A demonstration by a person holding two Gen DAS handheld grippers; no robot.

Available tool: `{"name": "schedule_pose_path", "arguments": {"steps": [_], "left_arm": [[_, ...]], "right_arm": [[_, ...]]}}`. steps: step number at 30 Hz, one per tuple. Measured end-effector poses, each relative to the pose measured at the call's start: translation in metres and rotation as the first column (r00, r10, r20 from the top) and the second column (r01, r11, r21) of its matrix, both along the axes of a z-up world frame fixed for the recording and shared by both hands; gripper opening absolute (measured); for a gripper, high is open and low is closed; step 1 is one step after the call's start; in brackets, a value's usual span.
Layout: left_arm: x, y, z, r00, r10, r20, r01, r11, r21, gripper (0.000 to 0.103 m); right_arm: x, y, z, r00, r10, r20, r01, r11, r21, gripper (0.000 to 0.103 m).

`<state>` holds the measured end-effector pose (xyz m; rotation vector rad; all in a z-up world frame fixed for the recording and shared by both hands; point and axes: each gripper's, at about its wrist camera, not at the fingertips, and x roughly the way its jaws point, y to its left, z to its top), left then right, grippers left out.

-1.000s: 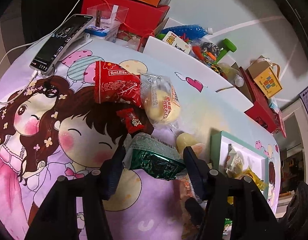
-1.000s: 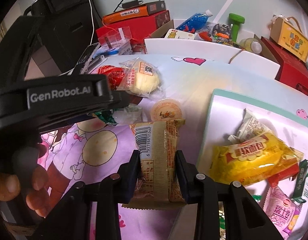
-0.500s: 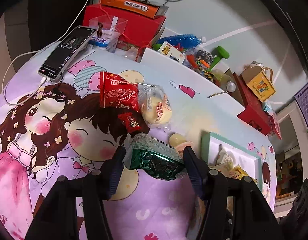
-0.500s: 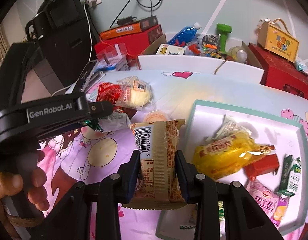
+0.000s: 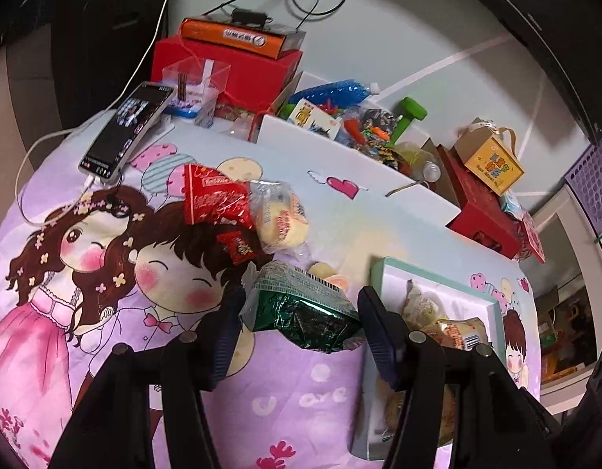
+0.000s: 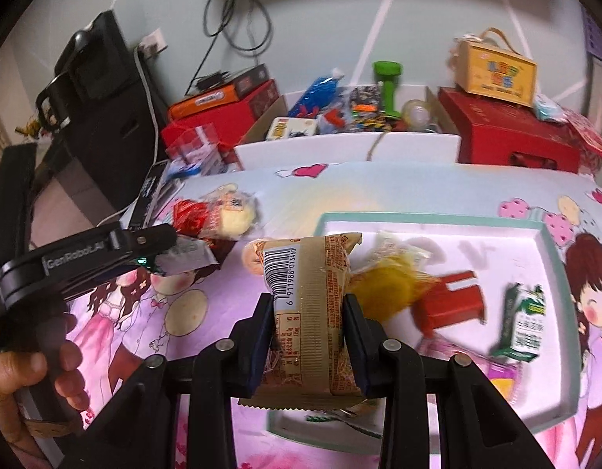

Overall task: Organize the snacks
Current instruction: 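Lift the tan packet with the right tool while the left tool lifts the green-labelled cup, then carry the tan packet with the right tool while the left tool carries the cup over the tray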

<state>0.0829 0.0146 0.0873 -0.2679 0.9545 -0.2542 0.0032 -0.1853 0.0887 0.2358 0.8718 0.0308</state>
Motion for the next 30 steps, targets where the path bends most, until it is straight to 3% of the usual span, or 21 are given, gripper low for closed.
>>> {"name": "schedule_pose_path", "arguments": {"steps": [3,5,12,16,21,23,25,30], "left_arm": [[-0.005,-0.010,0.009,0.999,-0.020,0.028,0.020,1.000,0.011,0.059],[-0.008,-0.018,0.014,0.998,-0.039,0.046,0.038,0.999,0.008,0.038],[-0.016,-0.055,0.020,0.989,-0.130,0.068,0.127,0.991,0.042,0.038],[-0.011,-0.062,0.007,0.991,-0.126,0.043,0.123,0.990,0.063,0.039],[0.008,-0.061,-0.027,0.994,-0.103,-0.047,0.105,0.993,0.059,0.042],[0.015,-0.062,-0.041,0.992,-0.095,-0.081,0.099,0.993,0.059,0.051],[0.019,-0.063,-0.049,0.991,-0.094,-0.097,0.100,0.993,0.060,0.053],[0.022,-0.077,-0.067,0.982,-0.125,-0.139,0.137,0.987,0.082,0.054]], "right_arm": [[-0.005,-0.020,0.000,0.999,-0.051,-0.010,0.051,0.999,0.015,0.037],[-0.008,-0.034,-0.001,0.996,-0.087,-0.017,0.087,0.996,0.025,0.037],[-0.024,-0.084,-0.005,0.978,-0.207,-0.036,0.209,0.975,0.071,0.037],[-0.028,-0.098,-0.008,0.971,-0.233,-0.050,0.236,0.968,0.086,0.037],[-0.026,-0.104,-0.020,0.965,-0.248,-0.090,0.255,0.963,0.082,0.037],[-0.026,-0.108,-0.024,0.962,-0.255,-0.101,0.264,0.960,0.091,0.037],[-0.026,-0.109,-0.025,0.960,-0.259,-0.104,0.269,0.959,0.094,0.037],[-0.025,-0.113,-0.027,0.957,-0.266,-0.113,0.277,0.955,0.103,0.037]]}}
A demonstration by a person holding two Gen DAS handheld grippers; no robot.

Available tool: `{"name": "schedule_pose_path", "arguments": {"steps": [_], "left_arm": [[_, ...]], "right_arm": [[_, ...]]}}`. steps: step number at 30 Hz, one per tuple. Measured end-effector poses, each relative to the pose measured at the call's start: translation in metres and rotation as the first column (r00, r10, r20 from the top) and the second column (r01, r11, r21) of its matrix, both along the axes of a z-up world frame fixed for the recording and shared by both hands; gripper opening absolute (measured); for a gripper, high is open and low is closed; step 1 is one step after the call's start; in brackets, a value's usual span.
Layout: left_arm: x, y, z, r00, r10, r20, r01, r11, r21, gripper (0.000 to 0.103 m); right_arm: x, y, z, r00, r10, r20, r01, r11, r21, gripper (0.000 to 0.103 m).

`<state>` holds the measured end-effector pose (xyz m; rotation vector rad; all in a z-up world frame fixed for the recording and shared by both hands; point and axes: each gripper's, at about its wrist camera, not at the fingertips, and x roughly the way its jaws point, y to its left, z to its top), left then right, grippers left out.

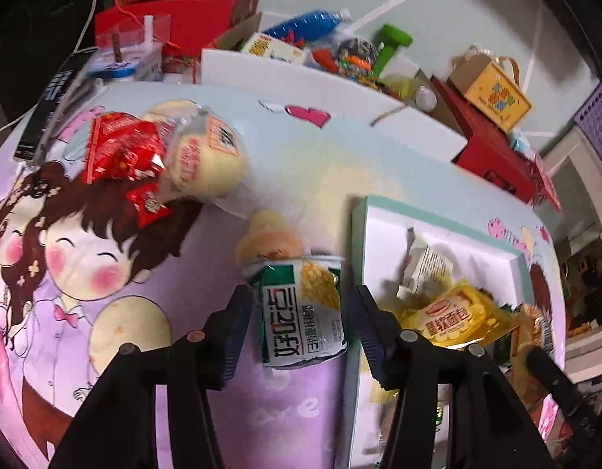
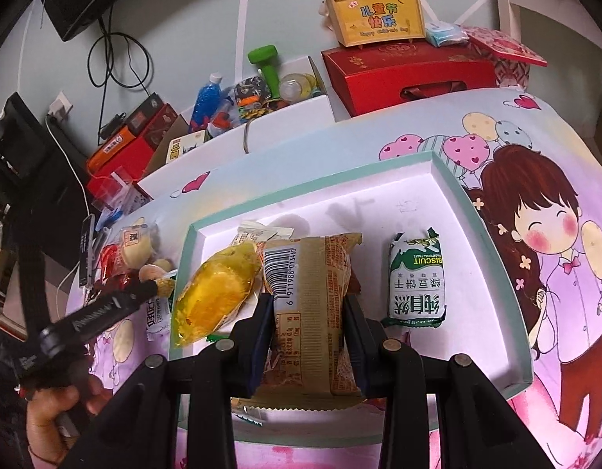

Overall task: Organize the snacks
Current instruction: 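Carry the tan packet with the right tool while the left tool carries the cup over the tray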

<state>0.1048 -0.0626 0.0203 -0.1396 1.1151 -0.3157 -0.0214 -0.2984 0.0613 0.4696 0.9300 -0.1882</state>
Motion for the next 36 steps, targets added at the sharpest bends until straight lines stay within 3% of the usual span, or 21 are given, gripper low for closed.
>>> {"name": "schedule_pose_path", "arguments": {"steps": [6,19,28,36], "left_arm": [[0.000,-0.012,-0.015,1.000,-0.018,-0.016,0.019,0.997,0.078,0.054],[0.002,0.000,-0.018,0.999,0.024,-0.047,-0.021,0.998,0.065,0.051],[-0.009,0.000,0.022,1.000,-0.002,0.023,0.001,1.000,0.012,0.051],[-0.036,-0.040,0.057,0.983,-0.142,0.115,0.138,0.989,0.044,0.051]], "right_arm": [[0.000,0.000,0.000,1.000,0.000,0.001,0.000,1.000,0.004,0.037],[-0.001,-0.008,-0.003,1.000,-0.026,-0.006,0.026,1.000,0.017,0.037],[-0.007,-0.019,0.005,0.998,-0.054,0.018,0.054,0.998,0.026,0.037],[-0.013,-0.035,0.005,0.994,-0.105,0.016,0.105,0.994,0.039,0.037]]}}
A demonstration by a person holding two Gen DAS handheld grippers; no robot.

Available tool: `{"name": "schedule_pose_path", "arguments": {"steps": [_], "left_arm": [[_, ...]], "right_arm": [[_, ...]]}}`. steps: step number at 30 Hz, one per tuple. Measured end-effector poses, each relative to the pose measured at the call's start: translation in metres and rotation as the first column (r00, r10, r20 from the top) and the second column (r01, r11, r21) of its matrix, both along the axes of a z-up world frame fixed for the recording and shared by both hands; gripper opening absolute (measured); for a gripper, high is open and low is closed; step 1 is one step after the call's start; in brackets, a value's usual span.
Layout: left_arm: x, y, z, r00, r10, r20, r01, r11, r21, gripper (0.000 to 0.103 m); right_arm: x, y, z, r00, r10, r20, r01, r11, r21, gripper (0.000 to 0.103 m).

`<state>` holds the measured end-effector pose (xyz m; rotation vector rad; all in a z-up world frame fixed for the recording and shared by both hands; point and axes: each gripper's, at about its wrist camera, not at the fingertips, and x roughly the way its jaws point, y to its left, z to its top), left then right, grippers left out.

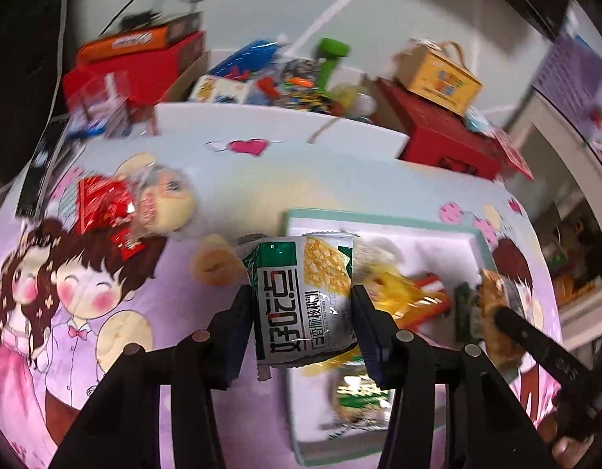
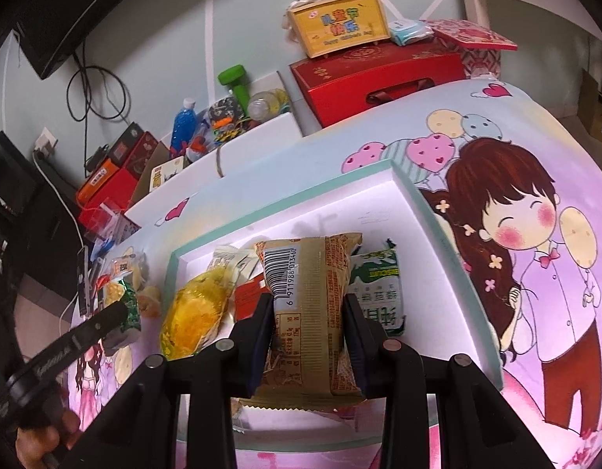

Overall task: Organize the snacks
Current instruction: 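Carry the tan packet with the right tool while the left tool carries the cup over the tray, then release the tan packet in the tray with the right tool while the left tool releases the cup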

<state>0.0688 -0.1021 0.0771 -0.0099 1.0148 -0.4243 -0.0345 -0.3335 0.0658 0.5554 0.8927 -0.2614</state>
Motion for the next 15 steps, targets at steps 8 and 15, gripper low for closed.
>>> {"name": "schedule_pose_path", "arguments": {"steps": [8,15], "left_arm": [[-0.031,-0.047,0.007,0.988,-0.155,0.018,0.154,0.988,0.028,0.051],[-0.052,-0.083,-0.003,0.964,-0.266,0.000,0.265,0.962,0.070,0.051]], "right_arm": [[-0.007,-0.016,0.001,0.999,-0.039,0.004,0.039,0.999,0.014,0.038],[-0.011,-0.026,0.002,0.998,-0.066,0.009,0.066,0.998,0.023,0.038]]}}
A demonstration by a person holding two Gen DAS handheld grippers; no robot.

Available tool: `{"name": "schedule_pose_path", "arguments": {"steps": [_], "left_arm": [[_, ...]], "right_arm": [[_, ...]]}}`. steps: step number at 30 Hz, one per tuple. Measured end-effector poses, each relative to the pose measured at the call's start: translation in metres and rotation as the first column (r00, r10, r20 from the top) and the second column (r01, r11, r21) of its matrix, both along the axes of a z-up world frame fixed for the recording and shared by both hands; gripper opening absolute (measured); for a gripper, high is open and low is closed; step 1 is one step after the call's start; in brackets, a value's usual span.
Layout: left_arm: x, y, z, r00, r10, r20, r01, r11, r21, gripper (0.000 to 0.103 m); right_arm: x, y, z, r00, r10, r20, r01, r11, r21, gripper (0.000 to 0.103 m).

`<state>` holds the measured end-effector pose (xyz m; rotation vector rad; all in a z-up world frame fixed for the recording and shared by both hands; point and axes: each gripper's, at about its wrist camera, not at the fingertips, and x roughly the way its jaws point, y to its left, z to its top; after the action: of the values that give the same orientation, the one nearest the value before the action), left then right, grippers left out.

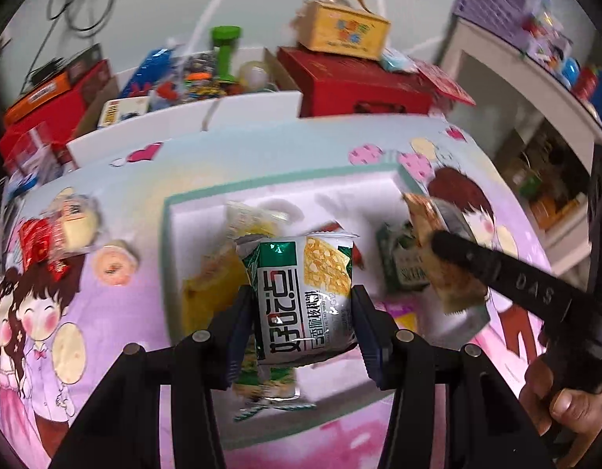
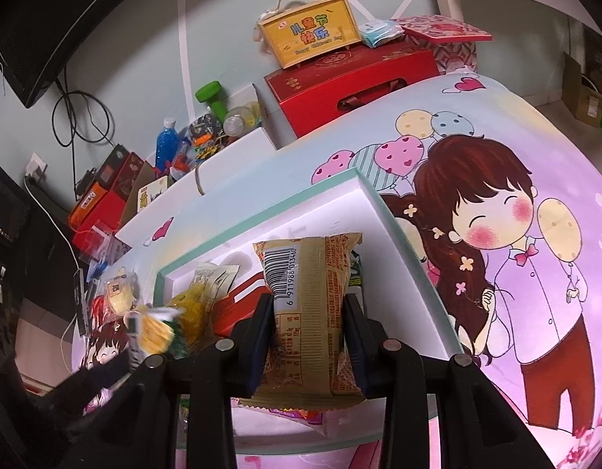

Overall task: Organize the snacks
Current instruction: 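Release the tan packet in the tray with the right tool while the left tool releases the cup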

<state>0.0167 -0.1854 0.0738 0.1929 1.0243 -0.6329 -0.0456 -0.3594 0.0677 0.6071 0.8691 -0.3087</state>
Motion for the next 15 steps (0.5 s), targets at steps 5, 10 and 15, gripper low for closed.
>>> {"name": "schedule_pose_path", "arguments": {"steps": [5,10,15], "left_arm": [[-0.007,-0.013,-0.013,1.000,-0.024,-0.008,0.025,0.999,0.047,0.051],[-0.005,-0.012,-0.020,1.000,-0.017,-0.017,0.018,0.999,0.051,0.051],[-0.004,-0.013,-0.021,1.000,-0.014,-0.017,0.015,0.999,0.050,0.051]], "right_arm": [[0.003,0.002,-0.002,1.000,0.009,-0.011,-0.009,1.000,-0.002,0.038],[0.008,0.005,-0.007,0.999,0.024,-0.027,-0.024,1.000,-0.011,0.038],[0.013,0.011,-0.011,0.998,0.043,-0.050,-0.044,0.999,-0.023,0.038]]}}
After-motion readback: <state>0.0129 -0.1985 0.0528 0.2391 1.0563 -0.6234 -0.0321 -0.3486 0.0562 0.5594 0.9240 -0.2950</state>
